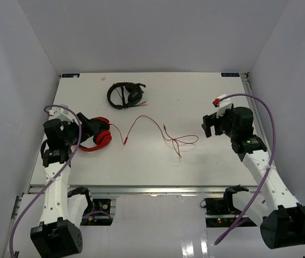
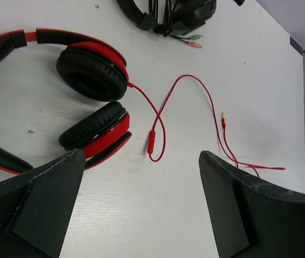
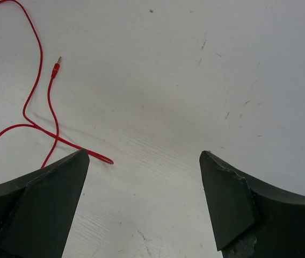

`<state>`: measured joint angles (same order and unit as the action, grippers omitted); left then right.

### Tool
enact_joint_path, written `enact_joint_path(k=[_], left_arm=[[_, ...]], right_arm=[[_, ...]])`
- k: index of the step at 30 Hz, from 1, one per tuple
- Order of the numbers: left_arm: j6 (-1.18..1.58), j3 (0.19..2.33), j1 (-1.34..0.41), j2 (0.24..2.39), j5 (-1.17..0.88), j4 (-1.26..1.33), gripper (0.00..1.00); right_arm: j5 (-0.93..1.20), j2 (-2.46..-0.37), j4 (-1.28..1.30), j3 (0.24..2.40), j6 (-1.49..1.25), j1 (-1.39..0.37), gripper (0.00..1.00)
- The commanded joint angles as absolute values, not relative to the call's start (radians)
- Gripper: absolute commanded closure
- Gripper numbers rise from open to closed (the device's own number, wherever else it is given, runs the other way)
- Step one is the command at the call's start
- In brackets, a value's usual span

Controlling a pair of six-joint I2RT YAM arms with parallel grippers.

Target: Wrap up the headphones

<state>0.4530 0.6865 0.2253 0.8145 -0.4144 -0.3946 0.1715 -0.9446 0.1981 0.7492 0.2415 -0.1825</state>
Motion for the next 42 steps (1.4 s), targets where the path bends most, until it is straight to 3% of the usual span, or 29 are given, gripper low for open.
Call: enact_joint_path(k=[1,4,8,11,18,26,32,34,38,42], left_arm=[[0.485,0.681,0.227,0.813,-0.397,-0.419,0.02],[0.508,0.689,0.227,0.835,-0.284,-0.448,0.02],[0.524,0.704,0.227,0.875,-0.161,-0.494,0.02],[0.514,0.707,0.227,0.893,-0.084,-0.513,0.02],[0.528,0.72,0.228,1.054,0.137,-0.504,0.02],[0.469,0.884,0.244,1.397,0.169,-0.506,0.03],[0.371,0.956,0.253,1.533,0.15,-0.481,0.06],[0.346,0.981,0.258,1.589,0.144,-0.477,0.09],[0.293,1.01,0.264,1.667,0.062,-0.464,0.32],[0.276,0.996,0.265,1.709,0.007,-0.432,0.44]], right_arm=[[0.212,-0.913,0.154,0.729,0.239,-0.178,0.1],[0.436,-0.928,0.246,0.715,0.482,-0.178,0.1],[0.726,-0.979,0.259,0.652,0.558,-0.178,0.1],[0.801,-0.977,0.254,0.617,0.614,-0.177,0.1],[0.813,-0.95,0.227,0.568,0.643,-0.175,0.1],[0.742,-0.928,0.242,0.583,0.649,-0.175,0.1],[0.751,-0.919,0.258,0.589,0.665,-0.176,0.1],[0.753,-0.918,0.263,0.591,0.669,-0.176,0.1],[0.743,-0.917,0.265,0.592,0.674,-0.176,0.1],[0.732,-0.916,0.264,0.594,0.676,-0.176,0.1]])
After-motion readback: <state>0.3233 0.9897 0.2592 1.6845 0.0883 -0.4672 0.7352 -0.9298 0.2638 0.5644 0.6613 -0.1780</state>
